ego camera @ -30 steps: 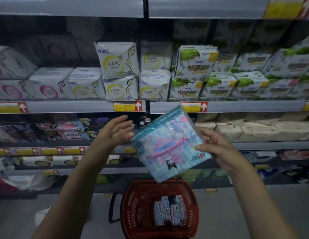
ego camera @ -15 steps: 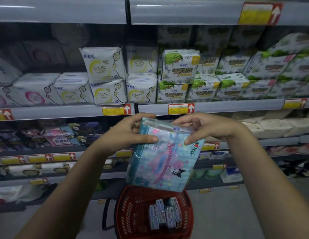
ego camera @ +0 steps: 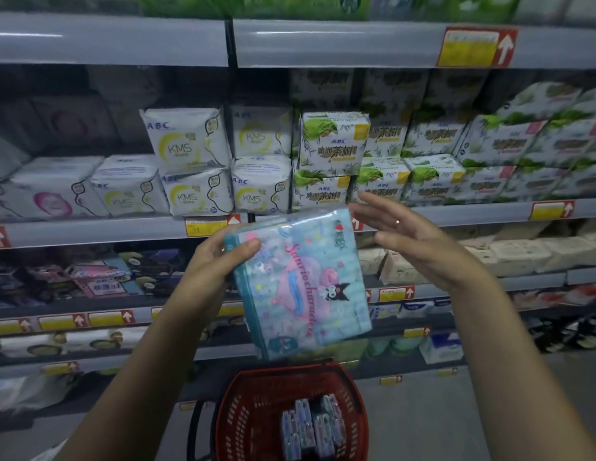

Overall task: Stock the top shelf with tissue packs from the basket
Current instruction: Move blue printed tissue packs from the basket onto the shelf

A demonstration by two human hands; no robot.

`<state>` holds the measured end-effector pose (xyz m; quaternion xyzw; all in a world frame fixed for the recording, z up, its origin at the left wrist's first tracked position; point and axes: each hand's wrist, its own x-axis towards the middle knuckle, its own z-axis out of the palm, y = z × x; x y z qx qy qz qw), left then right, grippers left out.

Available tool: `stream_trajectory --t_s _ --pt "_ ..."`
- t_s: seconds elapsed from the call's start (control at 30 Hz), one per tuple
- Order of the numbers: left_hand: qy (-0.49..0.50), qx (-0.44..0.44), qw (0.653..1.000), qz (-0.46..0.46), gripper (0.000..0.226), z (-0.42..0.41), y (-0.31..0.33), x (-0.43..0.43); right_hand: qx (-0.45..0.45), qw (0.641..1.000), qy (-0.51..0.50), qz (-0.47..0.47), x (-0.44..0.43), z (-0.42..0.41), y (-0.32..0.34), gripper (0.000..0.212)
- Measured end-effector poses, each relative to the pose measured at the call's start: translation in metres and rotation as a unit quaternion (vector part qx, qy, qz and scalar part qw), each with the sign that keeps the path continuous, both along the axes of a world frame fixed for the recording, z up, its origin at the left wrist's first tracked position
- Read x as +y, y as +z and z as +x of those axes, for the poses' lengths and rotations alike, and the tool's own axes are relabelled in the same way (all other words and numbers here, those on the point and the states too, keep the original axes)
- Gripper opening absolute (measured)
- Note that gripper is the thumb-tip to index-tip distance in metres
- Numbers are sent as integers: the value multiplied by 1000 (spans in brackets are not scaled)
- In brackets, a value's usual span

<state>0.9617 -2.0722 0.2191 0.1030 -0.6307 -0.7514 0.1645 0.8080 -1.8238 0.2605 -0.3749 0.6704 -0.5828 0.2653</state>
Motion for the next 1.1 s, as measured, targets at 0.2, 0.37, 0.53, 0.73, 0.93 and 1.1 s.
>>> stream_trajectory --t_s 0.2,0.37,0.53,0.73,0.93,1.1 --pt "112 10 985 133 79 4 -22 13 -129 976 -134 -113 9 18 -51 100" --pt "147 26 967 208 93 0 -33 31 -284 936 -131 -164 -15 48 -77 104" --pt "163 24 956 242 99 -1 -38 43 -354 910 -150 -155 -40 74 -91 108" --pt "121 38 966 225 106 6 -40 39 -355 903 -175 -165 -42 73 -90 101" --pt "103 -4 982 155 91 14 -46 25 -331 913 -175 -160 -33 65 -87 102" --pt "47 -45 993 96 54 22 -40 11 -285 935 -144 -153 -24 56 -74 88"
